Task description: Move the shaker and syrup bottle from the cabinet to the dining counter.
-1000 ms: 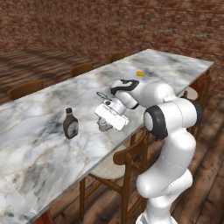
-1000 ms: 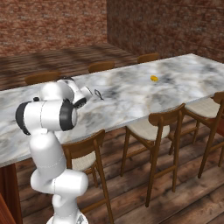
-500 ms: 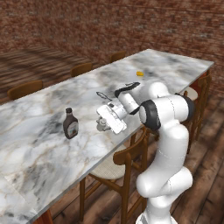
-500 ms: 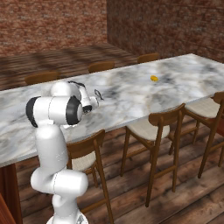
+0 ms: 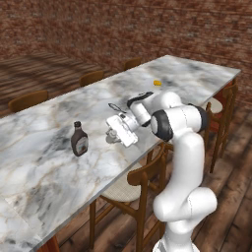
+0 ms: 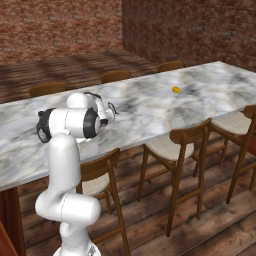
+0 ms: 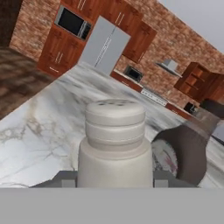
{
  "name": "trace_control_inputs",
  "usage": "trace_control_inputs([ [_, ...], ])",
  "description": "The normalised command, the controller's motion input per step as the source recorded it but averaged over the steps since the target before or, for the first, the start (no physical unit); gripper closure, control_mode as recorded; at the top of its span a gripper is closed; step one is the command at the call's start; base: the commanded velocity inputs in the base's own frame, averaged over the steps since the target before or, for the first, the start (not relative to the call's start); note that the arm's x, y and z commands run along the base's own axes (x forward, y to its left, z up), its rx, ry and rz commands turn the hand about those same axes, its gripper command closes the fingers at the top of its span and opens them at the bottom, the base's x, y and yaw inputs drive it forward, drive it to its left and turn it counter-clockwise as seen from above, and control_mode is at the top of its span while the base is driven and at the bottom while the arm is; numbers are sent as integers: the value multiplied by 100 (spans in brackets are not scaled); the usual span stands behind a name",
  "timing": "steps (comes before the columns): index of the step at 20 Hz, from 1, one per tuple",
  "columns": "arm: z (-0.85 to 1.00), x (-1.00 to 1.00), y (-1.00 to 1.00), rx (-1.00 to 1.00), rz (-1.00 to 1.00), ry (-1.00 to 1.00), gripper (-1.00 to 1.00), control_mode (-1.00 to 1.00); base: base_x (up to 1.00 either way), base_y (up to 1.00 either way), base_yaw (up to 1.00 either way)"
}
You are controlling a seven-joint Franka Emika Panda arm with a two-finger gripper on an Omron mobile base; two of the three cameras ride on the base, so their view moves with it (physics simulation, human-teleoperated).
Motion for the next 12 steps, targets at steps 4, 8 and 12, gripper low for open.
trace_control_inputs([
  [4, -15, 53, 23, 0, 0, 0, 100, -100, 0, 0, 0],
  [8, -25, 43, 33, 0, 1, 0, 100, -100, 0, 0, 0],
  [12, -34, 31, 33, 0, 2, 1, 100, -100, 0, 0, 0],
])
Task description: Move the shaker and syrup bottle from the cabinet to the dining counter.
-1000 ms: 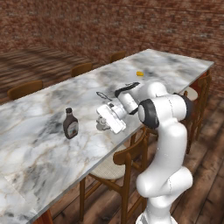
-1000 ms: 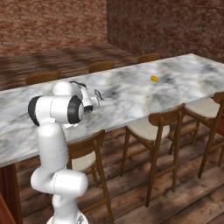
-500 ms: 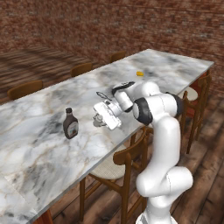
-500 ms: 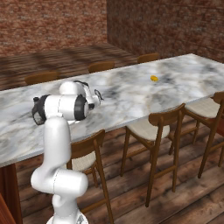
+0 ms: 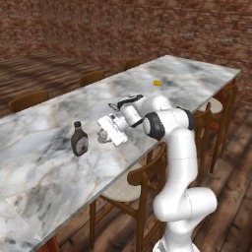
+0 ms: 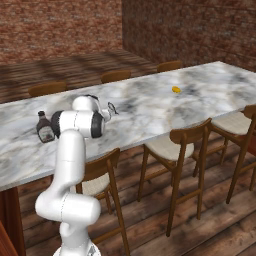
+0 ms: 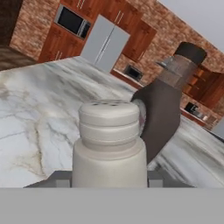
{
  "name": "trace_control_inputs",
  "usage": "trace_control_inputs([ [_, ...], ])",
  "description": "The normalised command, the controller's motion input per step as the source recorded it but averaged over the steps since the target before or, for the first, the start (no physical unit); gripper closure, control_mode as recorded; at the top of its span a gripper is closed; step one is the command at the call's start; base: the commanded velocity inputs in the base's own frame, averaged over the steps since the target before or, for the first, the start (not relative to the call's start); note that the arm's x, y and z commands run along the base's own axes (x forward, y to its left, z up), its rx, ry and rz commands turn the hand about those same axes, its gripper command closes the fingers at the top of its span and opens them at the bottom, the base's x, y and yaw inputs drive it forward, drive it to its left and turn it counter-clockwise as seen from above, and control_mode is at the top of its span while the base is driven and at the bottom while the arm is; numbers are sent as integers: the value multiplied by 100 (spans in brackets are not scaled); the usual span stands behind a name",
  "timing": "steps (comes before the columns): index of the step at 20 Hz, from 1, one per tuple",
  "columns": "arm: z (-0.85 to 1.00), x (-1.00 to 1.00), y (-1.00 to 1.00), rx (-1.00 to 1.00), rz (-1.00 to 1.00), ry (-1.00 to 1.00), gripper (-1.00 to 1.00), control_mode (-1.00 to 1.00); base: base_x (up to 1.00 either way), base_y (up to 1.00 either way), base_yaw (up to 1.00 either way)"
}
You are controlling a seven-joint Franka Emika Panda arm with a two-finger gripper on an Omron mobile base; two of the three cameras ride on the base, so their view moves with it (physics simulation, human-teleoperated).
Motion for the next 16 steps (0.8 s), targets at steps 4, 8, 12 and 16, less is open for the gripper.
trace_control_inputs([
  [4, -38, 20, 24, 0, 3, 8, 100, -100, 0, 0, 0],
  [8, -37, 20, 20, 0, 3, 10, 100, -100, 0, 0, 0],
  [12, -30, 24, 8, 0, 3, 9, 100, -100, 0, 0, 0],
  [16, -20, 31, 5, 0, 1, 8, 100, -100, 0, 0, 0],
])
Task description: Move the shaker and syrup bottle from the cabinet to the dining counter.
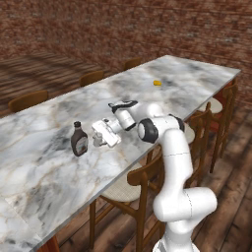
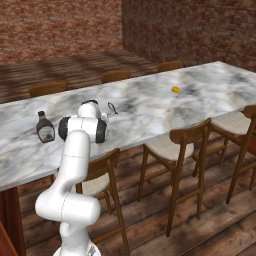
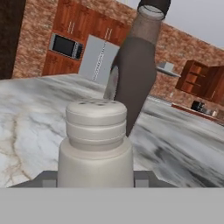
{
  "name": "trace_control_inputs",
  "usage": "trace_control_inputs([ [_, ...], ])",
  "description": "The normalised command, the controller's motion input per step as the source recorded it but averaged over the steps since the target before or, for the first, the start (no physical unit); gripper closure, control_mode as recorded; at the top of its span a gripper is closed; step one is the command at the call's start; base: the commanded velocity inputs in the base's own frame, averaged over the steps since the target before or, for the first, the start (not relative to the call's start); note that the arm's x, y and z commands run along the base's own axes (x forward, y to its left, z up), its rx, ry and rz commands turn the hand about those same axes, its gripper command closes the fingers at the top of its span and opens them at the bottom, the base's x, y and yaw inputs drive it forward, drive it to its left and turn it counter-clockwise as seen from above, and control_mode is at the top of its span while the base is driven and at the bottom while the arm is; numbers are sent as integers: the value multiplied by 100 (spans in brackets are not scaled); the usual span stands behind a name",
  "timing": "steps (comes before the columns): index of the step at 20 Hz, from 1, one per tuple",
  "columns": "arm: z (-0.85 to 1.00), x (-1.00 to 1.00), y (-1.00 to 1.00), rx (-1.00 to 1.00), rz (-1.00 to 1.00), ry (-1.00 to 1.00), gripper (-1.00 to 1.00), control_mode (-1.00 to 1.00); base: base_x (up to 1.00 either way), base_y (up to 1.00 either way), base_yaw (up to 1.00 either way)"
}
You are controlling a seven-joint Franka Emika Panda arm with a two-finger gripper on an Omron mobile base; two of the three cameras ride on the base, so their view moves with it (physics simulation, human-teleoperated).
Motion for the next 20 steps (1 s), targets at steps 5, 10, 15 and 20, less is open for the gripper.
trace_control_inputs([
  [5, -23, 16, 9, 0, 2, 5, 100, -100, 0, 0, 0],
  [10, -28, 7, 13, -1, 2, 2, 100, -100, 0, 0, 0],
  [15, -28, 0, 13, -5, 2, 0, 100, -100, 0, 0, 0],
  [20, -20, 0, 2, -8, 2, 0, 100, -100, 0, 0, 0],
])
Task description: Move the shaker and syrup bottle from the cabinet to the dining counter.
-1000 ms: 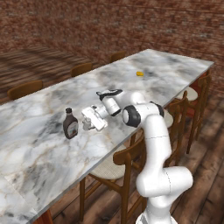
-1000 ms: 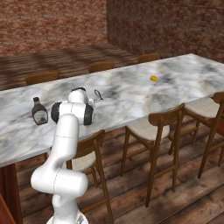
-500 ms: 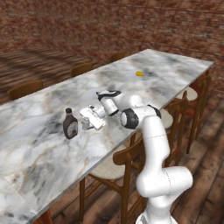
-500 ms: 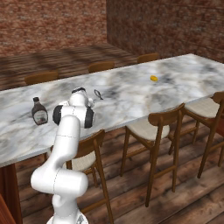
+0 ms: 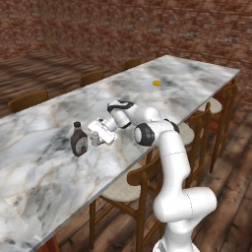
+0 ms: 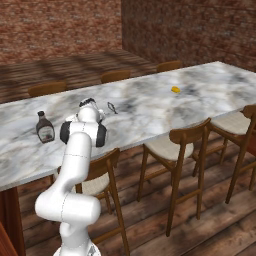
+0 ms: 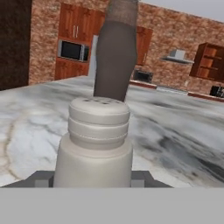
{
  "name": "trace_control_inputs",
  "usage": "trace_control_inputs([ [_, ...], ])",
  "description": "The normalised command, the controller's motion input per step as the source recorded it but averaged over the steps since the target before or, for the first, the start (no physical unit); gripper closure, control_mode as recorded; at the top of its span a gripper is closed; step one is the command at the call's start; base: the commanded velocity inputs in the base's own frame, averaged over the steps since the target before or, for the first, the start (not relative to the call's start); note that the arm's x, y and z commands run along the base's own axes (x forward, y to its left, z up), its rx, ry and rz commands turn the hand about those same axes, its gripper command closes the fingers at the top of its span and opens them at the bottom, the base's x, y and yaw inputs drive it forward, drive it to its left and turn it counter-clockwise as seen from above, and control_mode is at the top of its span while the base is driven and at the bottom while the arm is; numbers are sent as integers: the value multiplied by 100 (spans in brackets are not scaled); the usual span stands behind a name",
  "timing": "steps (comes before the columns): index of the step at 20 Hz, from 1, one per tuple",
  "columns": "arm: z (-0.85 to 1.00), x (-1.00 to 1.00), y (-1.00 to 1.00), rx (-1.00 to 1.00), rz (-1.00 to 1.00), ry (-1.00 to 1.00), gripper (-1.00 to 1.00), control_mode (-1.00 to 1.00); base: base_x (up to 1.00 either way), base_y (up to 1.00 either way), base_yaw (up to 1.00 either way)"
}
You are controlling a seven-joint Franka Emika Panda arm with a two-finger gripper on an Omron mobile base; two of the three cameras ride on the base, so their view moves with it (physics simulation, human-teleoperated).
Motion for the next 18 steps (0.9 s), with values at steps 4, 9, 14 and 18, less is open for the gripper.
trace_control_inputs([
  [4, -20, 0, 0, -6, 0, 0, 100, -100, 0, 0, 0],
  [9, -25, -5, 0, -3, 0, 0, 100, -100, 0, 0, 0],
  [14, -25, -8, -2, 0, 0, -3, 100, -100, 0, 0, 0],
  [18, -19, -2, 0, 0, 1, -9, 100, -100, 0, 0, 0],
])
